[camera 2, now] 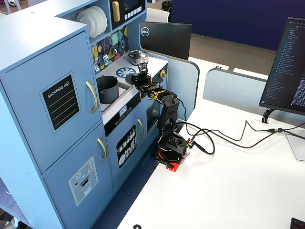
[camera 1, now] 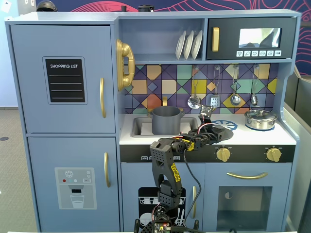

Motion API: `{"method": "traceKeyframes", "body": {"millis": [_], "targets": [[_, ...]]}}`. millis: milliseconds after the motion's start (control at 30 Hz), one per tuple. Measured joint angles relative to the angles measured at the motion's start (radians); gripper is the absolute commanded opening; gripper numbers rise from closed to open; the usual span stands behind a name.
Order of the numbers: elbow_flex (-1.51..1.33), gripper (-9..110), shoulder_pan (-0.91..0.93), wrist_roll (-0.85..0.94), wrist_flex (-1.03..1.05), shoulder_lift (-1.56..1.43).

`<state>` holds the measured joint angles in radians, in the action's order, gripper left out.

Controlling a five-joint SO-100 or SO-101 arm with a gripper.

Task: Pick up the lid from the counter and put it on the gray recipient

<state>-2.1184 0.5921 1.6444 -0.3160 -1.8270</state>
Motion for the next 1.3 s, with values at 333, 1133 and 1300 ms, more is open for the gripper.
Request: {"method": "traceKeyframes", "body": {"millis": [333, 1133, 1300], "targets": [[0.103, 0, -0.018, 0.021, 0.046, -0.015], [0.308, 0, -0.443, 0.057, 0.423, -0.341], [0.276, 0, -0.515, 0.031, 0.425, -0.362]]}}
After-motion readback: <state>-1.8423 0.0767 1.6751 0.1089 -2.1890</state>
